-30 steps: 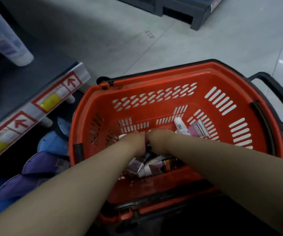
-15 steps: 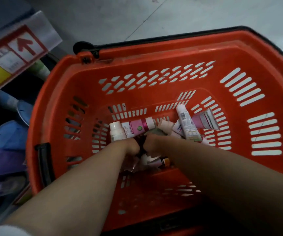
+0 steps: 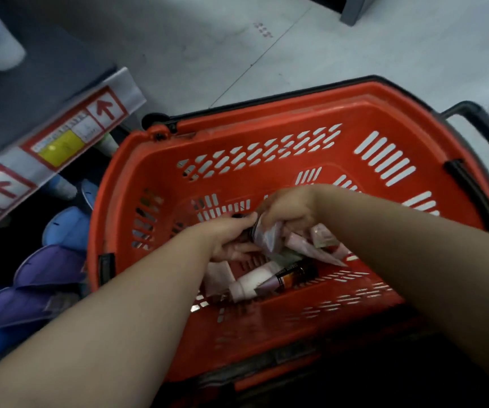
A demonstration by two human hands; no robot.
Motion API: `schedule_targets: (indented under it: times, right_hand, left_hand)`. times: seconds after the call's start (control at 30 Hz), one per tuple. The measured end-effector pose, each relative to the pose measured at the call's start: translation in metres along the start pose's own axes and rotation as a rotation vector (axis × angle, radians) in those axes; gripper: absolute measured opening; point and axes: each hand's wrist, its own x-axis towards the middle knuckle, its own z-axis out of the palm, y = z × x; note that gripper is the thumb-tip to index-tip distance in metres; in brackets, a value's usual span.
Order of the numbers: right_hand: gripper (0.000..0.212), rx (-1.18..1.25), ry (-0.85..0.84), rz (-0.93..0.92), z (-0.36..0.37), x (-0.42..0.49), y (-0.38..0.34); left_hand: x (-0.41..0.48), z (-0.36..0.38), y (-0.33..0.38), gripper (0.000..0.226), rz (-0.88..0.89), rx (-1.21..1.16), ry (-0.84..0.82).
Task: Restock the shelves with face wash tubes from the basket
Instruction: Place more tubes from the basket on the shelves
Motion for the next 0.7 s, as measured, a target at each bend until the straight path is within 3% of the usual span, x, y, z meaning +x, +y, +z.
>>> schedule_targets:
  times: [0.07,0.13,0.23,0.33,0.5,0.6,0.7]
  right_hand:
    - [0.045,-0.074,0.004,-0.054,-0.012,-0.029,-0.007]
    - [0.048,-0.126,0.078,-0.135,-0.019,-0.059,-0.014]
    - [0.016,0.009,0.208,-0.344,-0.013,-0.098,-0.021]
    - [0.012,0.198,0.356,-0.553,0.01,-0.129,-0.032]
    - [0.009,0.493,0.463,-0.772,0.053,-0.165,-0.047]
    - [0.021,0.425,0.423,-0.8,0.088,-0.184,-0.047]
    - [0.023,0.399,0.393,-0.861,0.126,-0.205,-0.049]
  left_hand:
    - [-0.02,0.002,0.008,0.034,0.061,0.031,0.011]
    - [-0.041,-0.002,0.011,0.047,0.154,0.22,0.102]
    - [-0.078,-0.009,0.017,0.064,0.398,0.466,0.196]
    - [-0.122,-0.006,0.021,0.032,0.576,0.537,0.115]
    - [-0.189,0.0,0.01,0.016,0.704,0.28,0.189]
    - [-0.232,0.003,0.001,0.017,0.776,0.112,0.254]
    - [-0.275,-0.002,-0.015,0.018,0.84,0.09,0.288]
